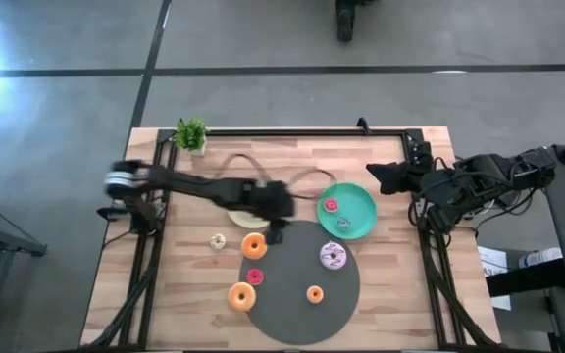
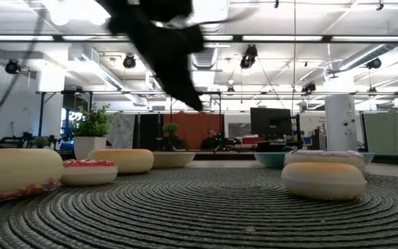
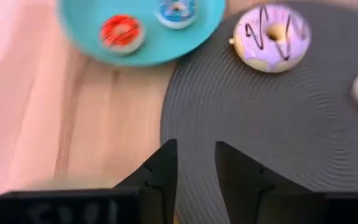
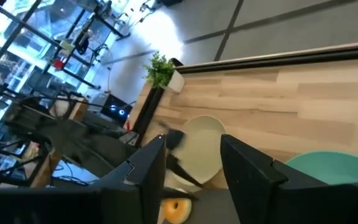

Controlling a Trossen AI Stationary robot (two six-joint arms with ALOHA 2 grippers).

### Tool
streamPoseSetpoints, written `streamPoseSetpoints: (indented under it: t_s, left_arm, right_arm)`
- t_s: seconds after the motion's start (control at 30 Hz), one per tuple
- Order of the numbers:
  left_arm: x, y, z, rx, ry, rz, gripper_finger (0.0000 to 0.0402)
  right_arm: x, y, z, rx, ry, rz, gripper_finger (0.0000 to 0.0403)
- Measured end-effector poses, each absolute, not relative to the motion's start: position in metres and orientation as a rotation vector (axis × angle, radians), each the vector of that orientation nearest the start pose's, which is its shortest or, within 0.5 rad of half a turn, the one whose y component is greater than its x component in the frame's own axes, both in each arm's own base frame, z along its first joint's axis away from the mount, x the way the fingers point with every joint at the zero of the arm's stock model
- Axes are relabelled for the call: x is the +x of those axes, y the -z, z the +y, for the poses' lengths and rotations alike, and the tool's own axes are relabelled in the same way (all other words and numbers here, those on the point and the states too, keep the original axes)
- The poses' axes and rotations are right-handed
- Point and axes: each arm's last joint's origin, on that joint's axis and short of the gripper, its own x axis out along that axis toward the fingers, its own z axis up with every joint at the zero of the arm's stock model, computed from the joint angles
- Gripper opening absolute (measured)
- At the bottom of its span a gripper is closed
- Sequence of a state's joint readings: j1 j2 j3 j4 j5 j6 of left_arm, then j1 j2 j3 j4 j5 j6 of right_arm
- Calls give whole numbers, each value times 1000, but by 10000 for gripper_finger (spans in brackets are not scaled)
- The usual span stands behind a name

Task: Pick & Place donuts
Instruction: Put the small white donut on the green plate

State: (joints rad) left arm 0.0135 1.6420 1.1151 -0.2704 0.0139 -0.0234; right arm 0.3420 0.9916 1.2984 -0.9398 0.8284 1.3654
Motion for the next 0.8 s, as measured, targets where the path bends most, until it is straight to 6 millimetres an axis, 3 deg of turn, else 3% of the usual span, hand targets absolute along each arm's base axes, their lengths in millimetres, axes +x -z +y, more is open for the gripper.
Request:
streamPoseSetpoints:
  t_s: [0.17,0.37,0.57,0.8]
  left_arm:
    - [273,-223,-1,-251,-112,760,78]
    - [211,-215,-13,-280,-135,904,78]
    - [174,-192,-15,-427,-318,1037,78]
    - [155,-169,-16,-570,-263,1057,78]
  right_arm:
    - [162,-402,36,939,697,174,145]
    - [188,-384,43,847,679,335,145]
    - [214,-367,43,844,702,443,145]
    - [223,-360,43,854,697,493,146]
